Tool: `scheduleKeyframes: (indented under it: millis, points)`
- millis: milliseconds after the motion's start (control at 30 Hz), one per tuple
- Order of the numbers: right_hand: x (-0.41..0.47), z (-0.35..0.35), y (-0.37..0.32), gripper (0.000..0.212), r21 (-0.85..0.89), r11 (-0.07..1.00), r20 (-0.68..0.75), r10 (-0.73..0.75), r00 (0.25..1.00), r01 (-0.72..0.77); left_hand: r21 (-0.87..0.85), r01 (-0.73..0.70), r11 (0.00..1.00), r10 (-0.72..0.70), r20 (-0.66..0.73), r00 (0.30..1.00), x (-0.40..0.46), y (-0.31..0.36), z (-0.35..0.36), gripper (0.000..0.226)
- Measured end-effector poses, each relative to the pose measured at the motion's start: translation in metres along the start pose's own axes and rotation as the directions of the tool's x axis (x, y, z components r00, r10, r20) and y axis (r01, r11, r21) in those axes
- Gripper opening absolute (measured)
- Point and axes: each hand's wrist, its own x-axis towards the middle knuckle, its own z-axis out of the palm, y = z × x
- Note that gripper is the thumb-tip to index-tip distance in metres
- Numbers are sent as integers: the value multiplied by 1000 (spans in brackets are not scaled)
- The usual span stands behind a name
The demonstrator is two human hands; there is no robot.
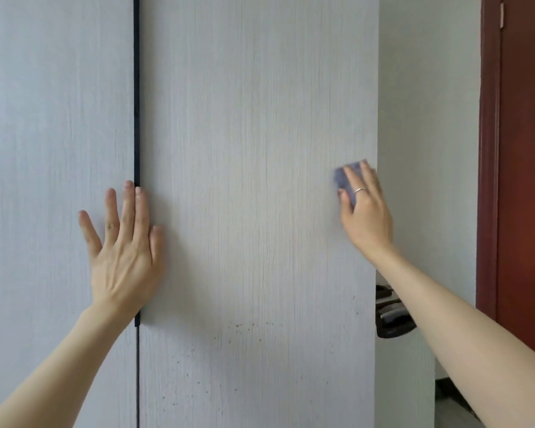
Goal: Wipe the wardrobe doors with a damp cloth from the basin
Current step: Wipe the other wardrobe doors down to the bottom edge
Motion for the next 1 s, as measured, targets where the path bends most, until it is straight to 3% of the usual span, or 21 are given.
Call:
scheduleKeyframes:
  millis: [100, 200, 300, 367, 467, 667, 800, 867, 933, 1000]
  points:
    - [-5, 3, 2, 44, 83, 983, -48, 166, 985, -162, -14, 50, 999, -50, 26, 998, 0, 4, -1, 61]
    - [-49, 14, 2, 44, 104, 985, -59, 143, 988, -136, -32, 87, 996, -86, 43, 995, 0, 10, -2, 61]
    - [-102, 13, 18, 53, -17, 991, 79, -133, 988, 135, -44, 96, 994, -93, 58, 994, 0, 11, -4, 60]
    - [-115, 7, 32, 57, -85, 936, 212, -318, 924, 342, -55, 100, 993, -97, 60, 994, -1, 12, -5, 56]
    - [-99, -4, 41, 52, -144, 865, 221, -445, 868, 480, -80, 119, 990, -114, 65, 991, -2, 13, -5, 56]
    - [-5, -22, 13, 46, -140, 972, -96, -206, 974, 191, -72, 93, 993, -89, 66, 994, -2, 10, -8, 54]
    - [46, -16, 2, 49, 117, 989, -169, 111, 979, -92, -69, 95, 993, -90, 74, 993, -3, 10, -8, 54]
    - [39, -6, -9, 51, 190, 972, -170, 171, 971, -138, -78, 113, 991, -108, 66, 992, -3, 14, -7, 55]
    - [8, 9, -30, 53, 180, 984, -138, 31, 990, -6, -79, 135, 988, -131, 60, 990, 0, 16, -7, 55]
    - [-37, 23, -51, 57, 171, 947, 4, -277, 961, 272, -72, 147, 987, -142, 67, 988, 1, 16, -6, 55]
